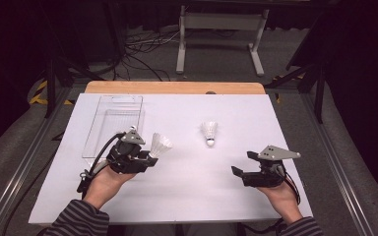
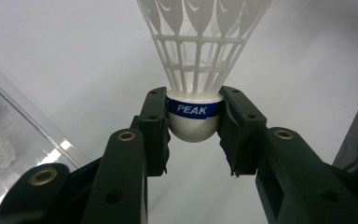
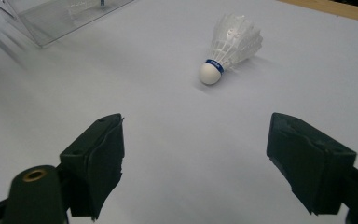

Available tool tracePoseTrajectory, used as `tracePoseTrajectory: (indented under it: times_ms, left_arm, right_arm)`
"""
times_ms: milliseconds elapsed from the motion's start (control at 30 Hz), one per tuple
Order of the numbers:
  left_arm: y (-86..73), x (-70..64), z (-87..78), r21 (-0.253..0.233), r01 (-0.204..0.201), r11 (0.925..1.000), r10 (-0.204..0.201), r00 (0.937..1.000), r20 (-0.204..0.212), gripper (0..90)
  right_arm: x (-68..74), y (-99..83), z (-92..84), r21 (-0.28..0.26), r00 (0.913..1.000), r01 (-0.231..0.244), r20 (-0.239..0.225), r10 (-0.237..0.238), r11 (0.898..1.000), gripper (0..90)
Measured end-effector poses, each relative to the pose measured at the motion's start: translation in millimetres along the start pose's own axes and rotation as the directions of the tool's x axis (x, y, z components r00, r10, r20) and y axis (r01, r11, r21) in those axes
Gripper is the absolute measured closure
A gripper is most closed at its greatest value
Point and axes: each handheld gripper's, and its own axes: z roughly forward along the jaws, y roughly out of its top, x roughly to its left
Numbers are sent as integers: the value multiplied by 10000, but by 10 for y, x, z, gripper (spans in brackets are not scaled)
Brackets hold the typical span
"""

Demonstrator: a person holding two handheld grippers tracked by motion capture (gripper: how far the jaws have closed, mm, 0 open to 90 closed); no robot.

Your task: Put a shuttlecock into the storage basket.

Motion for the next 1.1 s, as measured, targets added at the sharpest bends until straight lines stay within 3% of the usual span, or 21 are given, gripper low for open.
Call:
tracePoseTrajectory:
  times_ms: [600, 1100]
  left_arm:
    - [7, 124, -168, -143, 368, 9992, -370, 9992, -147, 649]
    - [130, 281, -306, -381, 724, 9966, -735, 9969, -295, 648]
  right_arm:
    - [-123, -284, -84, -345, 9966, -614, 532, 632, 9975, 180]
    - [-212, -483, -149, -724, 9901, -1082, 819, 1141, 9915, 170]
